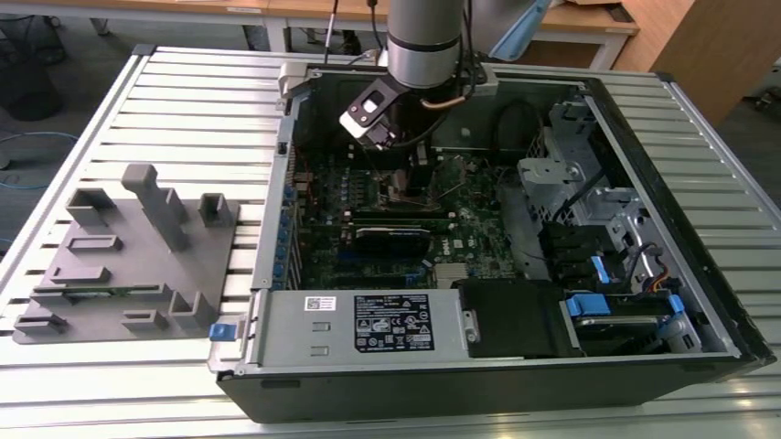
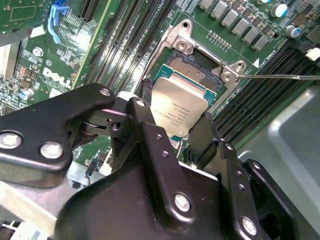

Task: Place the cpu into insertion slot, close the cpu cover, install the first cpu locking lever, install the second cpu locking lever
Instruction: 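Place the cpu into insertion slot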

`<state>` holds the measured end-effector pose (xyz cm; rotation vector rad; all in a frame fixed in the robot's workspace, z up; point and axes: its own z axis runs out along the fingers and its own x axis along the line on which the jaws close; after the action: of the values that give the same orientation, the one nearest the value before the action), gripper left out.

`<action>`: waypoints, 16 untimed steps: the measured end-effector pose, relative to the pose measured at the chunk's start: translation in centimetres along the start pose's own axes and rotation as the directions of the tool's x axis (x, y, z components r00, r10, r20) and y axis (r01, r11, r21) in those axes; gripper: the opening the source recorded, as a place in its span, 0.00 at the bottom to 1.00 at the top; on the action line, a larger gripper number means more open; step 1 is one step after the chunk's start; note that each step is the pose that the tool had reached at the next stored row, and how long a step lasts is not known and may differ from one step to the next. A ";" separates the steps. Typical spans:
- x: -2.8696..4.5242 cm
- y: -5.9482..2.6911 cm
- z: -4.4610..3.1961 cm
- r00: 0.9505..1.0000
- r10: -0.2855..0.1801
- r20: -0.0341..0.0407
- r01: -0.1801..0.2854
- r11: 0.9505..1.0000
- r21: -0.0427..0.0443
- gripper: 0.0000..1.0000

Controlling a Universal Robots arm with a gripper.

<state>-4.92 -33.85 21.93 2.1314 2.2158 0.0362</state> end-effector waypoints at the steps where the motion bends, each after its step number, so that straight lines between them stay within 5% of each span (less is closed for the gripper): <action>1: 0.00 0.00 0.02 1.000 0.000 0.000 0.000 1.000 0.000 0.54; 16: 0.34 0.00 0.18 1.000 0.000 0.000 0.000 1.000 0.000 0.54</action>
<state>-4.91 -33.52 21.74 2.1314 2.2158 0.0363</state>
